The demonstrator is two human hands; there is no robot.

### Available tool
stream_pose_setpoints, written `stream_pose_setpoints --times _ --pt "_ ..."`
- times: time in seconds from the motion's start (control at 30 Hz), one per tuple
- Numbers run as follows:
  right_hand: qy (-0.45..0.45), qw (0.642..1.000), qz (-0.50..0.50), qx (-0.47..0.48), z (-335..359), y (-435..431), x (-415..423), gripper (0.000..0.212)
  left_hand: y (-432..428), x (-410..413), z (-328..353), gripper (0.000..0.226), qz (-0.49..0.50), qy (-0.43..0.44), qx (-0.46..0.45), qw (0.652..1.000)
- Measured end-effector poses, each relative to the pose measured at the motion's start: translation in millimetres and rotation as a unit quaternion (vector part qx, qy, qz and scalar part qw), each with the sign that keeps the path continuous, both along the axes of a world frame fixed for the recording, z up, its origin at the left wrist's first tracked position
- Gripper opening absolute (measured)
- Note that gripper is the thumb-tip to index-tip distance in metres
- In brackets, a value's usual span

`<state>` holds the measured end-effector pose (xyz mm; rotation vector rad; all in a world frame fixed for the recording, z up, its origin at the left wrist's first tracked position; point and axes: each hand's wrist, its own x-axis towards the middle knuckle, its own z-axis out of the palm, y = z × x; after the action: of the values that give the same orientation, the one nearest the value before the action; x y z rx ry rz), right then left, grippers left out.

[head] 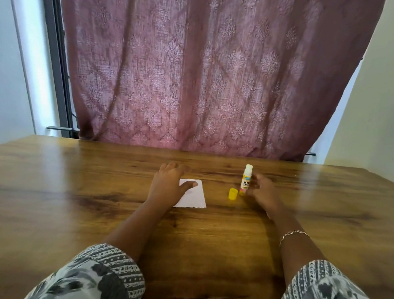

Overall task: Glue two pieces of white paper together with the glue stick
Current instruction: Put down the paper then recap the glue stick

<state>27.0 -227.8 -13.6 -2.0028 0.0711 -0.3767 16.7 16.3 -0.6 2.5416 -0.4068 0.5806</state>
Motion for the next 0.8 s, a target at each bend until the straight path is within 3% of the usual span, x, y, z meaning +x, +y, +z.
stream_pose_setpoints --times 0.23,0.37,0.57,0.67,0.8 --pt "-0.017 0.997 -0.03 -0.063 -3 4 4 0.043 -5 -2 3 0.049 -0.023 -0.007 -0.035 0.999" --pt "-0.071 0.994 -0.038 -0.078 12 17 -1 0.038 -8 -6 6 0.05 -0.046 -0.007 -0.098 0.994" --pt "-0.123 0.986 0.102 -0.054 25 68 -22 0.03 -18 -14 11 0.046 -0.117 -0.025 -0.188 0.975" --pt "-0.118 0.977 0.178 -0.016 23 86 -28 0.014 -23 -18 12 0.037 -0.164 -0.02 -0.265 0.95" --pt "-0.108 0.969 0.218 0.032 21 96 -31 0.019 -22 -15 11 0.033 -0.194 0.045 -0.375 0.905"
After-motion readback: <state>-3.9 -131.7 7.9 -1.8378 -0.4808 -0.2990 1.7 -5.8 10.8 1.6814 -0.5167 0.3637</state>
